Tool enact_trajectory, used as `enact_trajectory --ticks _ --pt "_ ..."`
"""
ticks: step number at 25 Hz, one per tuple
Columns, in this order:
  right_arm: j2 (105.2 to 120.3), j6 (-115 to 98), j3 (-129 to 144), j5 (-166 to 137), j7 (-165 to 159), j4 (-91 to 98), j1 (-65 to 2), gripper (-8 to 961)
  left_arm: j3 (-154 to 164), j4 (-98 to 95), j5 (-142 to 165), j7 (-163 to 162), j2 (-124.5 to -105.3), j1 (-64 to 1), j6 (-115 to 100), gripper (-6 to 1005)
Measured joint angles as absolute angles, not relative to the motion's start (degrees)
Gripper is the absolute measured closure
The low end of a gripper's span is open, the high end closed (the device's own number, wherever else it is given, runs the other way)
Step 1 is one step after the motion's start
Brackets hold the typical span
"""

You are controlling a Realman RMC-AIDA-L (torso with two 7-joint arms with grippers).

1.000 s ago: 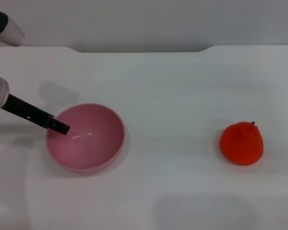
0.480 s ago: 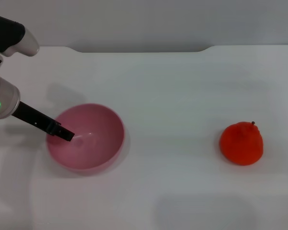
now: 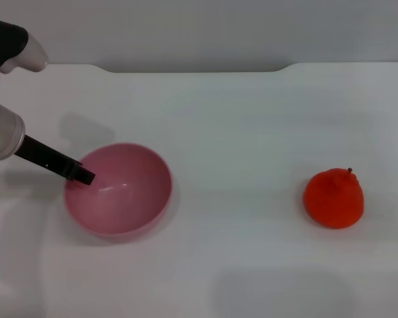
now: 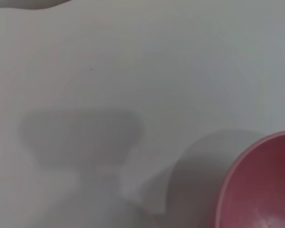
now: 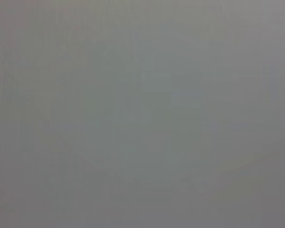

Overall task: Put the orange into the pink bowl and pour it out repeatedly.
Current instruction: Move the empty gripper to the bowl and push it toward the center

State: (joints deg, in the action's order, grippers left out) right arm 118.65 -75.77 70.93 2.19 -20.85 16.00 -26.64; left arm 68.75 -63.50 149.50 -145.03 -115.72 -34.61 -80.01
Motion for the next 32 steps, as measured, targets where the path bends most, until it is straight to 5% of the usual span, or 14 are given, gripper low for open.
enact_trajectory --ticks 18,22,27,32 --pt "118.65 -76.0 71.0 2.4 -21.5 16.1 -26.4 400 69.1 -63.5 149.5 -144.8 -115.95 -35.0 -80.7 952" --pt "118.53 -76.2 71.5 1.9 -29.9 17.9 -25.7 400 68.7 -63.6 149.5 -144.8 -115.94 -35.0 -80.7 955" --pt "116.78 -76.9 71.1 -6.1 -48.7 25.2 -22.9 401 68.4 -64.1 149.5 -144.6 -115.62 -36.2 -80.9 958" --pt "112.6 -80.1 70.5 -20.2 -69.4 36.4 -21.2 399 67.0 -63.8 149.5 -144.4 -114.83 -38.7 -81.0 958"
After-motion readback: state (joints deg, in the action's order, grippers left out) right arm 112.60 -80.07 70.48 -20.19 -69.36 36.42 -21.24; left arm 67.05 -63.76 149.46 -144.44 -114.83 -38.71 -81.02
